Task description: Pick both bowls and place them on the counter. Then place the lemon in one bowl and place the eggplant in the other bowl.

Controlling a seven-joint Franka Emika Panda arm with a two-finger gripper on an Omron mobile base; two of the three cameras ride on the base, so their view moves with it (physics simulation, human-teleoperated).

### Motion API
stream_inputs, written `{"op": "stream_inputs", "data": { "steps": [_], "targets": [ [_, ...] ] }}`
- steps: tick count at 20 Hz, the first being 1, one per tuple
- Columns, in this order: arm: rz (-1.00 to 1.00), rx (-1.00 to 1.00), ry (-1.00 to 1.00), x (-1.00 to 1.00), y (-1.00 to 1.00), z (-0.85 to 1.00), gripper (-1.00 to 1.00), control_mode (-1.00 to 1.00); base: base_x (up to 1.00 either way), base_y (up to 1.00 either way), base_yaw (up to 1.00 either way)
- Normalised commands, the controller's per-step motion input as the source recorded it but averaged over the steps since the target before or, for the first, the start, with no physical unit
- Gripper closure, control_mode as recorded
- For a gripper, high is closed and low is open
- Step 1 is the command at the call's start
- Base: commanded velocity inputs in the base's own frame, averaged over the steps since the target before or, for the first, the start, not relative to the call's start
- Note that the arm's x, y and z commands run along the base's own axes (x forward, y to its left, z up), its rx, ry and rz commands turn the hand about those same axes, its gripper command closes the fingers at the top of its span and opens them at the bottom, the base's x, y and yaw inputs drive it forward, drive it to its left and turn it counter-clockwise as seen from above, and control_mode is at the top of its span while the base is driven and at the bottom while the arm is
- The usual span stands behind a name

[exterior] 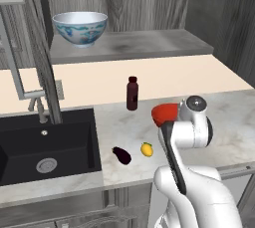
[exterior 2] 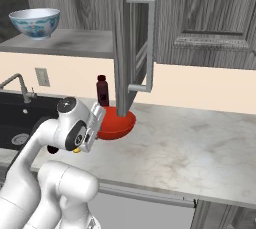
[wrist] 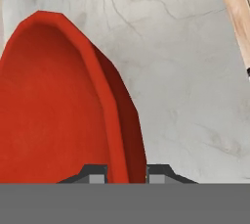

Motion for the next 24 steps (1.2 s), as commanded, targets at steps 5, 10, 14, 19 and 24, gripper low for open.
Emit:
{"op": "stream_inputs", "data": {
  "steps": [5, 10, 14, 19, 24],
  "targets": [
    [0.00, 0.00, 0.03, 0.36, -0.01, -0.21, 1.00, -1.00, 0.00, 0.00, 0.00],
    [0.01, 0.00, 0.02, 0.21, -0.01, -0.31, 1.00, -1.00, 0.00, 0.00, 0.00],
    [0.00, -0.01, 0.01, 0.31, -0.03, -0.40, 1.00, -1.00, 0.00, 0.00, 0.00],
    [0.01, 0.00, 0.00, 0.25, -0.05, -0.30, 1.00, -1.00, 0.00, 0.00, 0.00],
    [0.01, 0.00, 0.00, 0.03, 0.01, -0.33, 1.00, -1.00, 0.00, 0.00, 0.00]
  ]
}}
